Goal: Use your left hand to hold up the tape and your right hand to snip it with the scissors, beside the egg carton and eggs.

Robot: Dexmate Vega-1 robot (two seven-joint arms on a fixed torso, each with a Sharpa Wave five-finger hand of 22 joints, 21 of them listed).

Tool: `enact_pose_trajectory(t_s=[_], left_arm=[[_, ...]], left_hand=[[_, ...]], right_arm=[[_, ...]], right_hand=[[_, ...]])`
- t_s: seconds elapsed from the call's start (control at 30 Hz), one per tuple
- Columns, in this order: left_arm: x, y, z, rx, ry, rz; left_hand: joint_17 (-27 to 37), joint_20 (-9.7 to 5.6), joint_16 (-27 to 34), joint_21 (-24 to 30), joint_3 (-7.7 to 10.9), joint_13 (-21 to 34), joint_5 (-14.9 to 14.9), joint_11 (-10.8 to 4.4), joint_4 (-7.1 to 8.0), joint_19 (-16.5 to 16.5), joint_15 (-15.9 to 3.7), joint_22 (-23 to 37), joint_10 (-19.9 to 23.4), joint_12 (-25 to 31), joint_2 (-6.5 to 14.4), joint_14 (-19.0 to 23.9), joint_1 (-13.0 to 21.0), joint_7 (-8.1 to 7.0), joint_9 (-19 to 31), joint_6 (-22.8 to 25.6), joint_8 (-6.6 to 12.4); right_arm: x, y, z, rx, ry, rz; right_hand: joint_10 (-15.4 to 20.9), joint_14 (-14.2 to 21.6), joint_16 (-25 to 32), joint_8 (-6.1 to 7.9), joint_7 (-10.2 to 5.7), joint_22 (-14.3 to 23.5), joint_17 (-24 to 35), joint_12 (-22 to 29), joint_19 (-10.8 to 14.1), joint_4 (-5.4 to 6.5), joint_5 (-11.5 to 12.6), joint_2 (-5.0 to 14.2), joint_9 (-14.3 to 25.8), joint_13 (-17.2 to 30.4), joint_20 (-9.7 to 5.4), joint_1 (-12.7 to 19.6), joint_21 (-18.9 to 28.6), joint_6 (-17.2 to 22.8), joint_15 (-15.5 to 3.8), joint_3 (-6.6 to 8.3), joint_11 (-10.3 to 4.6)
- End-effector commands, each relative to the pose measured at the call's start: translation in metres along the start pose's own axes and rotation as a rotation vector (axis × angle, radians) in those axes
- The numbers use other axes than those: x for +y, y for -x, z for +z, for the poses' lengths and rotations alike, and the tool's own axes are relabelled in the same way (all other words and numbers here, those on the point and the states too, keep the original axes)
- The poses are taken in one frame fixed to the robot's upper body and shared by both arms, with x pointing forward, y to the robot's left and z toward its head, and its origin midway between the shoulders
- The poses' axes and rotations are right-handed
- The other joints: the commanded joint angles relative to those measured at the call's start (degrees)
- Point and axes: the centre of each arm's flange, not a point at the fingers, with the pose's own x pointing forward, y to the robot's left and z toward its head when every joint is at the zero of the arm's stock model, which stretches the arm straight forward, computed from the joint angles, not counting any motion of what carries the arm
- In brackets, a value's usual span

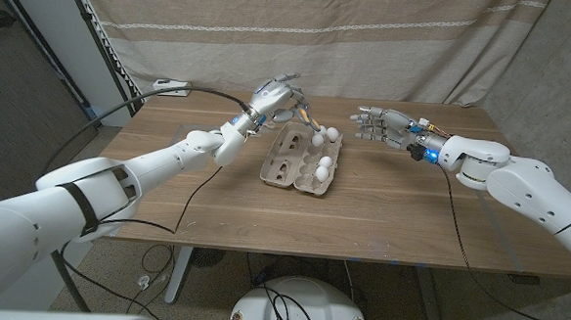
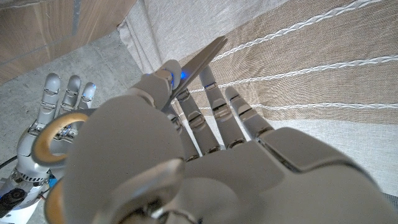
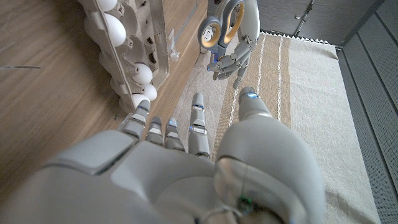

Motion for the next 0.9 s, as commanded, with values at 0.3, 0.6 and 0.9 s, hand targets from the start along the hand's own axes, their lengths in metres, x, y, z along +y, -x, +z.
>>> enact_pose_trajectory(t_s=[0.3,0.6,0.9], left_arm=[[-0.004,-0.003,0.004,-0.006,0.015,-0.005],[-0.005,-0.004,0.005,-0.006,0.022,-0.004],[-0.005,-0.004,0.006,-0.008,0.019,-0.004]], left_hand=[[-0.15,-5.87,-0.07,-0.02,0.61,0.37,0.28,0.0,0.75,0.47,-8.18,0.22,15.38,-0.28,0.21,0.52,-0.04,0.88,0.22,1.72,-0.66],[-0.44,-5.95,-0.13,-0.03,0.73,0.6,0.3,-0.05,0.76,0.46,-8.16,0.22,15.39,-0.48,0.14,0.47,-0.08,0.82,0.25,1.93,-1.1],[-0.65,-5.87,-0.1,-0.03,0.8,0.71,0.3,-0.04,0.77,0.45,-8.16,0.22,15.3,-0.72,0.1,0.51,-0.11,0.88,0.28,1.99,-1.45]], right_arm=[[0.016,-0.003,0.003,0.044,-0.035,0.058],[0.021,-0.007,0.002,0.057,-0.03,0.07],[0.027,-0.014,0.004,0.062,-0.024,0.102]], right_hand=[[-1.72,-1.38,0.43,0.91,2.86,0.26,0.08,-0.06,-1.23,0.19,0.59,0.44,0.21,0.04,0.16,0.74,0.07,-0.45,0.16,0.32,0.08],[-1.67,-1.54,0.42,1.14,2.88,0.34,0.09,-0.09,-2.53,0.37,0.59,0.71,0.46,0.03,0.16,0.34,0.09,-0.1,0.17,0.21,0.07],[-2.41,-1.43,0.44,2.21,2.81,0.35,0.1,-0.07,-3.53,0.38,0.96,0.66,2.13,0.02,0.15,-0.6,0.2,-0.74,0.23,-0.2,0.03]])
